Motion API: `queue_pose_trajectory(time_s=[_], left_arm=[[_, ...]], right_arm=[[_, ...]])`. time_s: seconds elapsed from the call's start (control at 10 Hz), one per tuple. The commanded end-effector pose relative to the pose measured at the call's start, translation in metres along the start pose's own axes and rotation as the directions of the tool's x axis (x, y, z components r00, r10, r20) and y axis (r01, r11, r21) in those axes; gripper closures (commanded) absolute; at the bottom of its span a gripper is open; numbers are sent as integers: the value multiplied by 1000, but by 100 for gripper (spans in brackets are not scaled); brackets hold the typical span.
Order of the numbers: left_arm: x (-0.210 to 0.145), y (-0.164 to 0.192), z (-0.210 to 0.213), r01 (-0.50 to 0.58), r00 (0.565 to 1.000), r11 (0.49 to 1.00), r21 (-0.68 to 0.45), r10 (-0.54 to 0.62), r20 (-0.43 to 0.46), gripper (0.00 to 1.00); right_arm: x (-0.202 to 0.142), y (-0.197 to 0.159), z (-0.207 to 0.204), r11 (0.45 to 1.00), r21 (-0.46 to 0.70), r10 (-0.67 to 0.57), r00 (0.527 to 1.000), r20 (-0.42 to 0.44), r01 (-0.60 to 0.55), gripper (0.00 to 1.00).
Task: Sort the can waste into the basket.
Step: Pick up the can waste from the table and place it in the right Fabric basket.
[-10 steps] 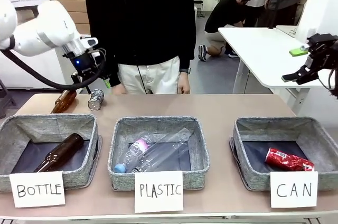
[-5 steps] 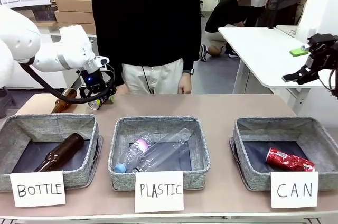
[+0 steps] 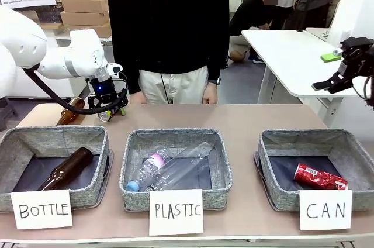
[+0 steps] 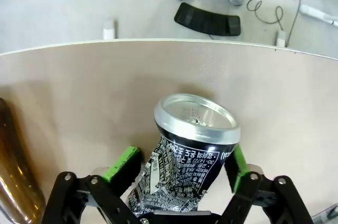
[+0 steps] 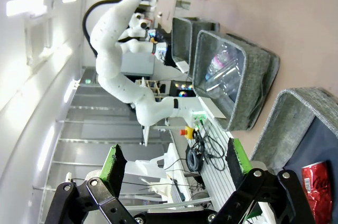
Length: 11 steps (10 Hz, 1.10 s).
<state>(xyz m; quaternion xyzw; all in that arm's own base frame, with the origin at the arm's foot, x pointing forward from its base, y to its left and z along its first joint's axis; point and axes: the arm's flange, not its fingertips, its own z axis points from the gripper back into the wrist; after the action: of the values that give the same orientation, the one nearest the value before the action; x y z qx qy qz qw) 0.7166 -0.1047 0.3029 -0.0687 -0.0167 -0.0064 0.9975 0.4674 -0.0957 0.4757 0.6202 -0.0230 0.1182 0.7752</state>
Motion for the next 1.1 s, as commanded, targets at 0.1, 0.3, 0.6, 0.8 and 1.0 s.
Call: queue_pose_trajectory(time_s=[0.1, 0.3, 0.6, 0.8, 1.0], left_arm=[[-8, -2, 4, -20, 1000, 1000, 22, 19, 9, 100], [-14, -4, 14, -15, 1000, 1000, -1, 15, -3, 87], [-19, -5, 20, -14, 1000, 1000, -4, 14, 12, 100], [-20, -4, 22, -12, 1000, 1000, -18, 13, 21, 100], [-31, 1, 46, -15, 999, 995, -96, 12, -33, 100]], right_arm=[[-1, 0, 1, 1000, -10, 26, 1000, -1, -26, 0], [-1, 0, 1, 1000, -10, 26, 1000, -1, -26, 0], [-1, 0, 1, 1000, -10, 26, 1000, -1, -26, 0], [-1, 0, 1, 1000, -10, 26, 1000, -1, -26, 0], [-1, 0, 1, 1000, -10, 26, 1000, -1, -26, 0]])
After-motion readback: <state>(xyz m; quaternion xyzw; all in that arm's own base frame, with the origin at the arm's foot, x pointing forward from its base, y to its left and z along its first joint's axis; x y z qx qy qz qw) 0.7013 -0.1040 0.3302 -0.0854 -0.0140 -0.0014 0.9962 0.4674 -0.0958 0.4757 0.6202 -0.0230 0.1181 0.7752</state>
